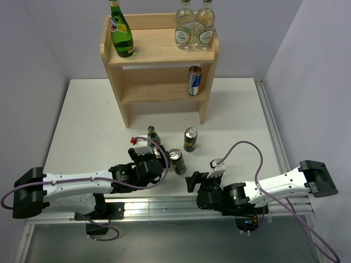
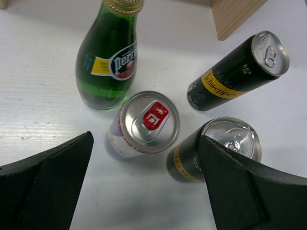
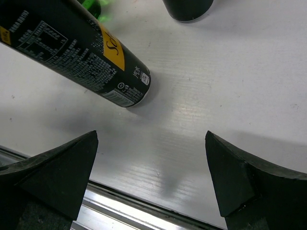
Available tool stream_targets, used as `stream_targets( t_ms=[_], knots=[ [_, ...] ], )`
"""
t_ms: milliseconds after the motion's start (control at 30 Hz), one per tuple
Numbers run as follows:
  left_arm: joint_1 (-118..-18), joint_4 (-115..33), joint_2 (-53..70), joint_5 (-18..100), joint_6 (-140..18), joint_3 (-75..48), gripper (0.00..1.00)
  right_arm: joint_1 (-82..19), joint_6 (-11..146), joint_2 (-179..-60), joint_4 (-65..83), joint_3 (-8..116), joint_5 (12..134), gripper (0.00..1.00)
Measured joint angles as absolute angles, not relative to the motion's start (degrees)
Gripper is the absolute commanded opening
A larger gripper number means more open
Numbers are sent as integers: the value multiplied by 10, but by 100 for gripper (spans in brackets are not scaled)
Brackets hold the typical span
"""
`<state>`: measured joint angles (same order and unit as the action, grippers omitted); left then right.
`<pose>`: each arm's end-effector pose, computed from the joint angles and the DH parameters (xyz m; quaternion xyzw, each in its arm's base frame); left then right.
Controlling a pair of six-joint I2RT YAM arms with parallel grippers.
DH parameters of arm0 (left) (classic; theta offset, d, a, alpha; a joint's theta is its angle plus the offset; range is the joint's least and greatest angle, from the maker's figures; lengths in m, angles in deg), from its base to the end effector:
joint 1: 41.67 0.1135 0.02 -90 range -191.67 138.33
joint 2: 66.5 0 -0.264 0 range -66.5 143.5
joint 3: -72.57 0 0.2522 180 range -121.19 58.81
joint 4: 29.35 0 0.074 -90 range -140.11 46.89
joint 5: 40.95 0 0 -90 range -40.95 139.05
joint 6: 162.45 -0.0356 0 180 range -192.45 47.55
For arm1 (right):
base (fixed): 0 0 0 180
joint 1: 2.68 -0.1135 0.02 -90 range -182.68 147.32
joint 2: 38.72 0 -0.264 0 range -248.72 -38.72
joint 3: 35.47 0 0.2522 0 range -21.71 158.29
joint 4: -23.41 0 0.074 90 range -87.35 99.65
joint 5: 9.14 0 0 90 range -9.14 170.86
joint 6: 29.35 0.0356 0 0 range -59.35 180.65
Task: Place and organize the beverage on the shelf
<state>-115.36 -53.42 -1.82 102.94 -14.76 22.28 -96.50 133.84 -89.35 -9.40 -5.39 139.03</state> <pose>0.0910 -0.2086 0.2304 -0.0834 0.8224 -0.1852 0.5314 0.0206 0.1458 0.1546 0.0018 0.8436 0.2207 0.4896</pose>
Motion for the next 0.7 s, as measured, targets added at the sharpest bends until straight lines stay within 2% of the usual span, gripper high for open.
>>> stream_targets(
  t_ms=[233,700],
  knots=[
    [-1161,-578,-57,1023,-174,230,99,-966,1341,-900,-94,-54,1390,100],
    [-1183,-545,-47,1021,-203,230,99,-967,1346,-902,-85,-60,1390,100]
  ],
)
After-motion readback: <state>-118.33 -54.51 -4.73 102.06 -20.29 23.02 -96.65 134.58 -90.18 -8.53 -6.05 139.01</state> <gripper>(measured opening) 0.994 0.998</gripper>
